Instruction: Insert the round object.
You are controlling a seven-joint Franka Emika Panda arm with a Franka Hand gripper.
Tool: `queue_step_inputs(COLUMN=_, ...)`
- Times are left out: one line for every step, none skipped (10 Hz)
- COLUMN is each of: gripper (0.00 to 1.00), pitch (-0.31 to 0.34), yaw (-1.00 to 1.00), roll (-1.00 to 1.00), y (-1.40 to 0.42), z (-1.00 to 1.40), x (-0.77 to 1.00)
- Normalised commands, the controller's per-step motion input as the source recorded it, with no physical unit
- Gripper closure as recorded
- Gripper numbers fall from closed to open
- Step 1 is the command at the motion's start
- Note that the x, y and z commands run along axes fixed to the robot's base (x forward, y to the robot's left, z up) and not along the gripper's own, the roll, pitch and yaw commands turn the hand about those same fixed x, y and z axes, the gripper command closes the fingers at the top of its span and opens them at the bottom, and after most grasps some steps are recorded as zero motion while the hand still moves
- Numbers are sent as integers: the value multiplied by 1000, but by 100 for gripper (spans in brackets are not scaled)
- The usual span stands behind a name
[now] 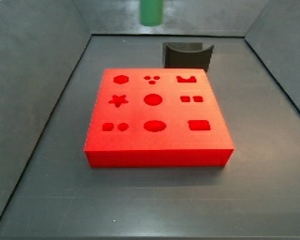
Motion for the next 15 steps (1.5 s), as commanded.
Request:
queue_step_inputs(gripper=100, pitch=0, yaw=-460, roll=-24, y=540, z=-566, x=414)
queue_step_inputs(gripper=100, pitch=-11, yaw=-563, roll=-64, y=157, z=-597, x=354)
queue_step_inputs(gripper=100, pitch=-29, yaw=-686, roll=-150, y=0, z=-631, x=286)
queue_step_inputs(gripper=100, pitch=-66, yaw=-591, roll=-217, y=0, z=-523, x=109)
queue_step_inputs(gripper=100, pitch=-59, yaw=-137, roll=-171, y=0, z=-289, x=0)
queue_step_inputs(gripper=100, pitch=-43, yaw=123, roll=0, y=-63, z=-274, x=34)
queue_step_inputs(gripper=100, pitch=-73, yaw=566, roll=113, y=-86, z=-334, x=180)
queue_step_inputs(gripper=100, pitch=-86, yaw=711, roll=64, y=-74, z=-329, x=209)
queue_step_inputs(gripper=100, pitch=-81, yaw=629, roll=67, y=-214, z=-331, x=143)
queue_step_inputs(gripper=100, pitch=-61, yaw=440, roll=97, y=-314, z=-271, x=43)
queue_step_inputs(gripper=100, pitch=-74, yaw=220, roll=153, y=-389, z=-337, x=-46)
queue_step_inputs(gripper=100, pitch=-86, yaw=23, roll=136, y=-311, z=-423, x=-254)
queue_step_inputs(gripper=100, pitch=-34, yaw=0, roll=64, y=-120, z=-343, x=-80)
queue_step_inputs(gripper=100, pitch=0, yaw=0, roll=131, y=-6, z=-300, x=-43)
queue_step_inputs(gripper=100, pitch=0, yaw=0, roll=150, y=0, z=-340, x=-57)
